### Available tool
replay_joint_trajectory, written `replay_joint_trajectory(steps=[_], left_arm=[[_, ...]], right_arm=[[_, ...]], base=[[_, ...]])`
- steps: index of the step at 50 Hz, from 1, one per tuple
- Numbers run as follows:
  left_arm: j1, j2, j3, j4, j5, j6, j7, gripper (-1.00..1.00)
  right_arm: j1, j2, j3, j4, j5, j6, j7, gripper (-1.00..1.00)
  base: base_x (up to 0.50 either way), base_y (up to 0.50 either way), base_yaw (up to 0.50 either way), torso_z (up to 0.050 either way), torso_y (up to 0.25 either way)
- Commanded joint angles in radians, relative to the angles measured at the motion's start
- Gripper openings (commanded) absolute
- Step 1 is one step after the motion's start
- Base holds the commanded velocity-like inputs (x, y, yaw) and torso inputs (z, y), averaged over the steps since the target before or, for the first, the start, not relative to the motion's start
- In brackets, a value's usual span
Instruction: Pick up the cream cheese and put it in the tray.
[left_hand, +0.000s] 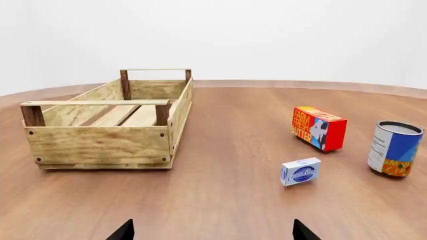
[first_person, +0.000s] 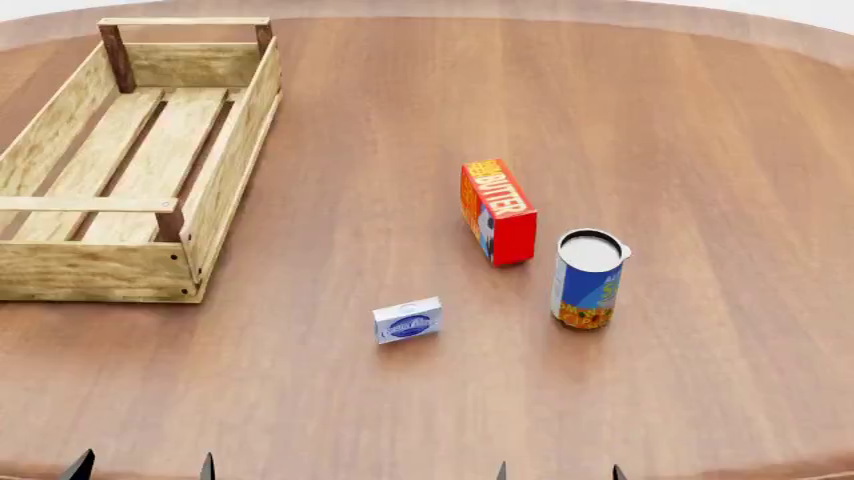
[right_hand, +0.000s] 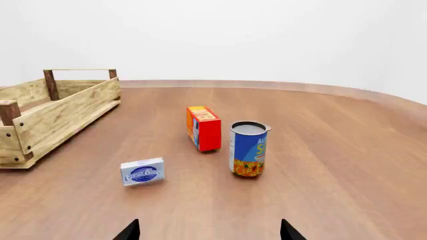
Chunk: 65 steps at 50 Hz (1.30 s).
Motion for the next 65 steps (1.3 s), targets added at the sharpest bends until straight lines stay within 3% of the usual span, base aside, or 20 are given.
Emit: replay_joint_trajectory(steps=[1,21,34,42,60,63,65], left_arm=[[-0.003,-0.017,0.016,-0.007,-0.020,0.001,-0.016,1.00],[0.008,-0.065,0.085,0.020,0.005,0.009,-0.112,1.00],[0.019,-0.096,0.111,0.289,0.036,-0.128,-0.137,1.00],[0.008,-0.116,0.118,0.531,0.070,-0.247,-0.153,1.00],[-0.021,-0.139,0.128,0.840,0.112,-0.405,-0.182,1.00],[-0.018,-0.145,0.144,0.871,0.144,-0.431,-0.191,1.00],[-0.020,-0.146,0.153,0.926,0.167,-0.470,-0.192,1.00]], right_arm=[[-0.003,0.015,-0.019,-0.005,0.014,-0.001,0.024,1.00],[-0.002,0.058,-0.065,-0.022,0.048,0.029,0.107,1.00],[-0.052,0.083,-0.098,-0.340,0.021,0.121,0.155,1.00],[-0.042,0.100,-0.082,-0.618,0.053,0.274,0.177,1.00],[0.046,0.132,-0.134,-1.046,0.041,0.624,0.231,1.00],[0.056,0.228,-0.163,-1.047,0.142,0.585,0.362,1.00],[0.130,0.507,-0.296,-1.047,0.368,0.500,0.662,1.00]], base=[[0.00,0.00,0.00,0.000,0.000],[0.00,0.00,0.00,0.000,0.000],[0.00,0.00,0.00,0.000,0.000],[0.00,0.00,0.00,0.000,0.000],[0.00,0.00,0.00,0.000,0.000],[0.00,0.00,0.00,0.000,0.000],[0.00,0.00,0.00,0.000,0.000]])
